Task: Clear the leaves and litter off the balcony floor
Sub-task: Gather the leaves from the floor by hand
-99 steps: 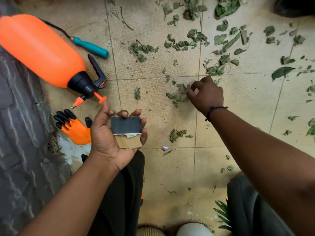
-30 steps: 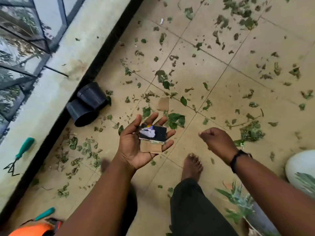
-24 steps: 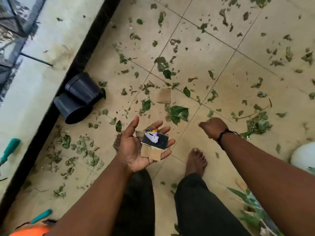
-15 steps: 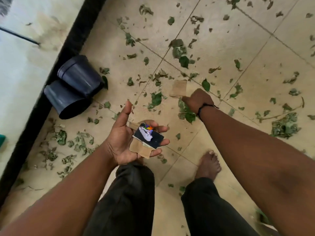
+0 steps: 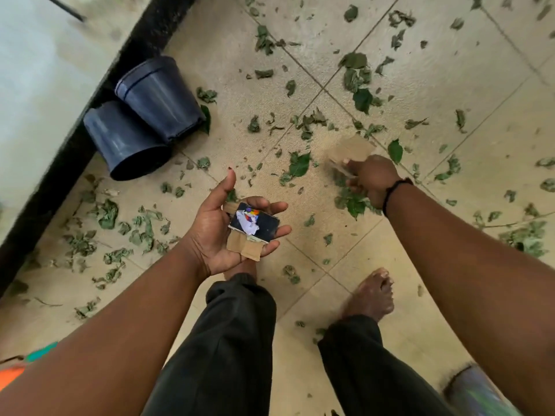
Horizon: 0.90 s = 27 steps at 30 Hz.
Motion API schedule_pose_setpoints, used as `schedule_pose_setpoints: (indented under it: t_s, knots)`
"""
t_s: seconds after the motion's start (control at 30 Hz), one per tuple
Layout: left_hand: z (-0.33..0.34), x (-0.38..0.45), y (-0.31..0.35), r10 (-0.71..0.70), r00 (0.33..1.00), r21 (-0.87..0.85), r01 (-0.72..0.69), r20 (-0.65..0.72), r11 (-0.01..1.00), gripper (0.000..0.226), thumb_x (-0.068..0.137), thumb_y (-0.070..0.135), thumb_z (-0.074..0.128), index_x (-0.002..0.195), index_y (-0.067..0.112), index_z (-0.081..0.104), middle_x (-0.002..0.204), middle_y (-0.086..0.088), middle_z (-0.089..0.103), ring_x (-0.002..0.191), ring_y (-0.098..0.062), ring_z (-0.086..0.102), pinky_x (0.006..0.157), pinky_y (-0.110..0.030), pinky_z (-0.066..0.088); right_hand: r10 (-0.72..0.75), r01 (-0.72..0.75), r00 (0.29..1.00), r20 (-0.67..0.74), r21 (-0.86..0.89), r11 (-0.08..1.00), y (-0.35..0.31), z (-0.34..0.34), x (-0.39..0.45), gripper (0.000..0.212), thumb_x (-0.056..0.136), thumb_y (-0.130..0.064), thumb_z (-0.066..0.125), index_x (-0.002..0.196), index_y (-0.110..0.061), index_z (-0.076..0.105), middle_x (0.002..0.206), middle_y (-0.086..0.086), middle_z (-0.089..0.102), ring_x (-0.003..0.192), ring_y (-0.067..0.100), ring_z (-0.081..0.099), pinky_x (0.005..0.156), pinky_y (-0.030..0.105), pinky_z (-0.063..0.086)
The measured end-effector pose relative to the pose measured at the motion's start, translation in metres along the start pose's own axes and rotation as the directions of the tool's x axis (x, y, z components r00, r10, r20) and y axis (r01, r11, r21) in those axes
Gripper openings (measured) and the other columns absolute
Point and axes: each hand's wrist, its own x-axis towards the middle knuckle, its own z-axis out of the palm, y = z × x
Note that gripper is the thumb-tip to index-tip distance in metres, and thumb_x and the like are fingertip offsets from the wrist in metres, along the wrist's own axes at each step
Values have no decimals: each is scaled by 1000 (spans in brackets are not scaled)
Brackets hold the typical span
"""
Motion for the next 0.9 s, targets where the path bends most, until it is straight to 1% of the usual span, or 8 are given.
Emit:
schedule_pose_setpoints:
  t_s: [0.13,0.3,0.4,0.57,0.6,0.67,0.77,0.9]
  knots:
    - [-2,-2,-17,75,996,-104,-79,-41,991,56,65,63,73,79,9,78,115,-14,70,101,-45,68,83,-59,56,-120,69,967,223,222,972,-10,0,-92,18,89,-18,70,99,-11,57,78,4,61,53,13,53,51,26,46]
    - [1,-10,-39,138,990,-269,-131,5,954,62,85,65,48,104,14,76,118,-14,68,101,-35,67,80,-45,57,-143,293,868,475,-257,921,-1,32,-178,30,83,-21,76,98,3,66,78,16,72,53,24,64,54,33,49]
    - [-7,-19,-54,156,985,-274,-130,76,953,55,83,60,55,103,13,76,116,-15,68,94,-29,66,70,-35,55,-62,406,850,523,-575,711,4,56,-194,28,81,-36,77,73,-14,61,64,9,70,54,23,68,54,32,50]
    - [-39,-31,-66,102,972,-218,-56,210,974,35,70,27,85,102,18,74,103,-7,68,61,-13,41,70,-37,53,-82,544,838,539,-837,65,0,88,-182,59,73,-80,55,78,-21,61,62,-1,54,58,14,53,52,28,35]
    - [-46,-32,-64,90,976,-211,-48,196,976,33,69,21,86,99,17,74,103,-7,68,61,-13,40,67,-34,52,-5,574,818,575,-816,62,-3,93,-177,61,74,-81,54,74,-21,61,60,-1,54,57,13,52,52,28,35]
    - [-68,-37,-55,79,985,-223,-44,154,974,31,68,18,85,97,18,74,104,-6,68,69,-17,46,63,-29,48,149,584,758,635,-763,276,-13,106,-168,54,79,-72,58,62,-20,59,51,-3,53,48,12,50,51,25,39]
    - [-101,-48,-35,77,997,-233,-80,-23,969,22,75,19,78,96,20,75,102,-6,69,82,-24,64,62,-30,51,-63,495,804,592,-606,622,-11,136,-130,43,84,-58,66,72,-16,63,62,-4,62,54,12,57,53,23,45]
    - [-139,-62,-13,55,973,-153,-91,-223,984,29,86,15,55,108,21,73,111,-5,72,95,-31,70,80,-46,56,-304,600,799,519,-726,337,12,198,-73,29,92,-45,61,112,-24,57,111,6,61,94,28,60,68,30,39]
